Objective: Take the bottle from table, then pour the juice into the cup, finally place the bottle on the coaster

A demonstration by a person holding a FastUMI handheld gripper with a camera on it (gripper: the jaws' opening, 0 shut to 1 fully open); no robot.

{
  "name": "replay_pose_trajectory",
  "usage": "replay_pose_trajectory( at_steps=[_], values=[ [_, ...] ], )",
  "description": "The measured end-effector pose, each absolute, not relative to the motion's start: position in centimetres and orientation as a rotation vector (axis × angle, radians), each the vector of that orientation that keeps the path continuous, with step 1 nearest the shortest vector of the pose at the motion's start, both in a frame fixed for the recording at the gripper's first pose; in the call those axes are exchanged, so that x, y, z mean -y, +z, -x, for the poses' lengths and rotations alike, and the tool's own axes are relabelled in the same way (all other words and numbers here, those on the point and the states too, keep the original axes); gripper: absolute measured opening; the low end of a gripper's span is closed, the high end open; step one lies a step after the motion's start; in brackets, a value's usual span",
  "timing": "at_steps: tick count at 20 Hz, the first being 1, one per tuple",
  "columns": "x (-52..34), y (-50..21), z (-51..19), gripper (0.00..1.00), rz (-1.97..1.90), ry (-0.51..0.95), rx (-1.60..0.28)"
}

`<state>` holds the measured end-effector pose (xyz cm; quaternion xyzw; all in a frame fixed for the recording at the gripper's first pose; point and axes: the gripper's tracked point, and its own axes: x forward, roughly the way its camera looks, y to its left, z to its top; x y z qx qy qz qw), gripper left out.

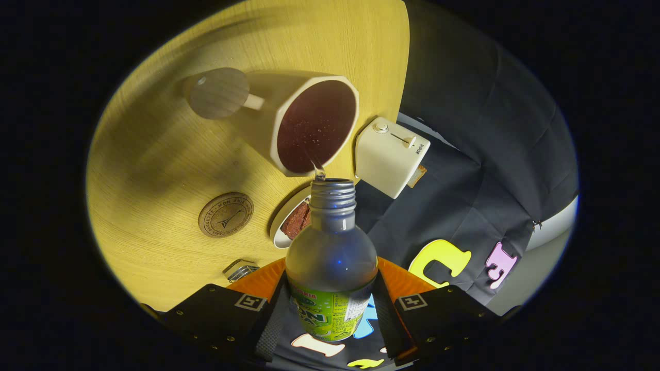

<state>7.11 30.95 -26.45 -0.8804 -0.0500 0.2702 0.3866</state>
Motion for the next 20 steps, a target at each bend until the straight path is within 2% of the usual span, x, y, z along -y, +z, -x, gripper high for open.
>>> replay_pose_trajectory(
  at_steps=[20],
  values=[
    [-31.18, -26.03, -7.31, 0.77, 2.343, 0.693, 0.066]
  ],
)
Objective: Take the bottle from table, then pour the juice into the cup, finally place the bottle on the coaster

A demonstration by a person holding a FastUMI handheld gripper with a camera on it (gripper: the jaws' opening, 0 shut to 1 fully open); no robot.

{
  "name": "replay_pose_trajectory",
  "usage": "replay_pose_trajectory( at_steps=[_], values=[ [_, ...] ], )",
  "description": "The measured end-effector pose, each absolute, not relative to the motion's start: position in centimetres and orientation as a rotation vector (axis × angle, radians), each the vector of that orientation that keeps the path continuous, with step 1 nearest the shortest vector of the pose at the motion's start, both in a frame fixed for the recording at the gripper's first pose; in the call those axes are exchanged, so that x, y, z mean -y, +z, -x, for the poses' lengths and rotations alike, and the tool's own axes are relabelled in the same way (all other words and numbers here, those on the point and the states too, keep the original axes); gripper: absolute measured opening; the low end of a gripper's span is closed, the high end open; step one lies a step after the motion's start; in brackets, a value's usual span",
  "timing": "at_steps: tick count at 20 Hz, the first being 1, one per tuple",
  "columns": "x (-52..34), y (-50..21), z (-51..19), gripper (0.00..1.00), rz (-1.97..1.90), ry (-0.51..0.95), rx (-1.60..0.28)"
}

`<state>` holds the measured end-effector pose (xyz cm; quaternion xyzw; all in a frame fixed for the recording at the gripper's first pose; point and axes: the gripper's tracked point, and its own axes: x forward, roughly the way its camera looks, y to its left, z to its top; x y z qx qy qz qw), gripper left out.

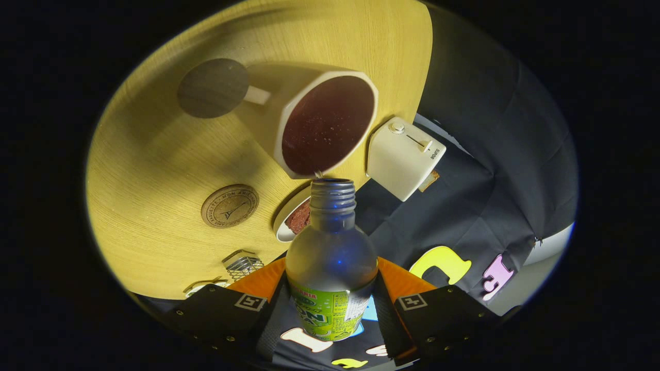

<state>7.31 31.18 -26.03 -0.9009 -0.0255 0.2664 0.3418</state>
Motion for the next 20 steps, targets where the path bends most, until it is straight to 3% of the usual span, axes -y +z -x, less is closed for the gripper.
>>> replay_pose_trajectory(
  at_steps=[20],
  values=[
    [-31.24, -25.94, -6.68, 0.77, 2.362, 0.703, 0.056]
  ],
)
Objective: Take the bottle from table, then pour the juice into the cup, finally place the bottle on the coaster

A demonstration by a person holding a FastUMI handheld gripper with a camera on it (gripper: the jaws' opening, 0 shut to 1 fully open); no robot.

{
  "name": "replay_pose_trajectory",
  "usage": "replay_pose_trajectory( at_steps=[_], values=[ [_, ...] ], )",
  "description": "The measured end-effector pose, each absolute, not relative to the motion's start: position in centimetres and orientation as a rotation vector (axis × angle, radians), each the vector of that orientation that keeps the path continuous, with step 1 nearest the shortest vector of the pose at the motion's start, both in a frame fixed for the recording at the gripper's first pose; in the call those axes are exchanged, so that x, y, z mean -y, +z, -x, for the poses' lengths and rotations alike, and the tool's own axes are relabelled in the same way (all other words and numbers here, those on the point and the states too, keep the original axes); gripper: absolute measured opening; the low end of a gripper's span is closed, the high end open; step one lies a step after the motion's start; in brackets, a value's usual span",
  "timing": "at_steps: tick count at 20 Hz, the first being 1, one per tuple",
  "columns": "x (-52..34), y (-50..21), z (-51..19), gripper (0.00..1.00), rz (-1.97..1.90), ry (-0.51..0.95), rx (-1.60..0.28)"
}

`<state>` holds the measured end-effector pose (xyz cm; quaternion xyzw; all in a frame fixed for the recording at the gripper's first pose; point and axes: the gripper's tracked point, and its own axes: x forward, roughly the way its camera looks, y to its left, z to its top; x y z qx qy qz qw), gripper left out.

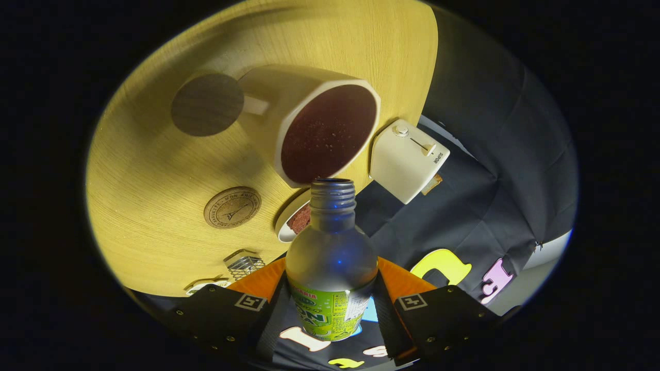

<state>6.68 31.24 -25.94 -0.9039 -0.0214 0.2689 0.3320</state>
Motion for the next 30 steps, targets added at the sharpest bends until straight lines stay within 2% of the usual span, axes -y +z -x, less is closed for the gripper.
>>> replay_pose_trajectory(
  at_steps=[21, 30],
  values=[
    [-29.4, -27.0, -5.7, 0.77, 2.194, 0.685, -0.064],
    [-28.3, -28.8, -4.7, 0.78, 1.986, 0.69, -0.161]
  ],
)
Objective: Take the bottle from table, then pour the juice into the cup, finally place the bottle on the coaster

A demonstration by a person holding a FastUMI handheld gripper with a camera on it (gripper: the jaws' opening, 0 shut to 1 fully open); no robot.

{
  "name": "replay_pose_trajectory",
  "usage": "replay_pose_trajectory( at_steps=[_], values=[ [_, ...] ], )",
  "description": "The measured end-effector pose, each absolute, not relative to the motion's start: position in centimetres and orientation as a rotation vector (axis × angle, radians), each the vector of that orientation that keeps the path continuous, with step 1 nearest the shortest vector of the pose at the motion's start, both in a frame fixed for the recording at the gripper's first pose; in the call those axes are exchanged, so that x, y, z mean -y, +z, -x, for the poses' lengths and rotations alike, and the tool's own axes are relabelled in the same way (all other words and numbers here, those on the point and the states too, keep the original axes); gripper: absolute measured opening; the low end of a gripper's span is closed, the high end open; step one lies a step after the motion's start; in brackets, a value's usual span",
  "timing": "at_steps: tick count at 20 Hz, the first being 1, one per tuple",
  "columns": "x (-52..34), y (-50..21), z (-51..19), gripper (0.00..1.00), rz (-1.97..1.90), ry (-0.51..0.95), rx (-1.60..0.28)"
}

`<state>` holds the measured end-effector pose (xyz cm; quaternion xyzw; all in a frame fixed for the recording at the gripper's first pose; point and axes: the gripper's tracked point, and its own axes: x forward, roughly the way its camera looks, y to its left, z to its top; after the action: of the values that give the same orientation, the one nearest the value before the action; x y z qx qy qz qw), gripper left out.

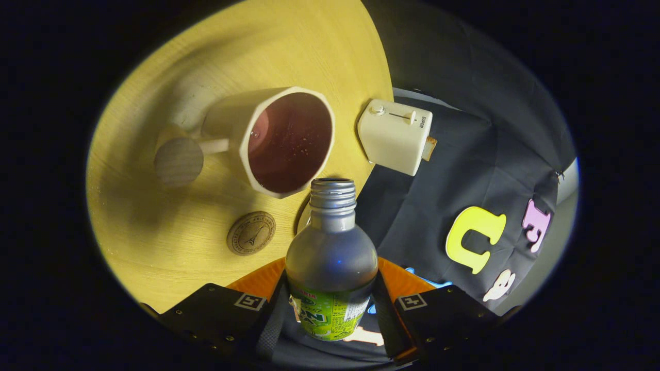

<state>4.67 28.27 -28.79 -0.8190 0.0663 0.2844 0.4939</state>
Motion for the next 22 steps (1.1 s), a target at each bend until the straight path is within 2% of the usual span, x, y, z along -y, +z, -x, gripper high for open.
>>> replay_pose_trajectory(
  at_steps=[12, 22],
  values=[
    [-25.3, -30.8, -4.2, 0.78, 1.493, 0.603, -0.403],
    [-25.1, -30.7, -4.1, 0.77, 1.142, 0.548, -0.419]
  ],
)
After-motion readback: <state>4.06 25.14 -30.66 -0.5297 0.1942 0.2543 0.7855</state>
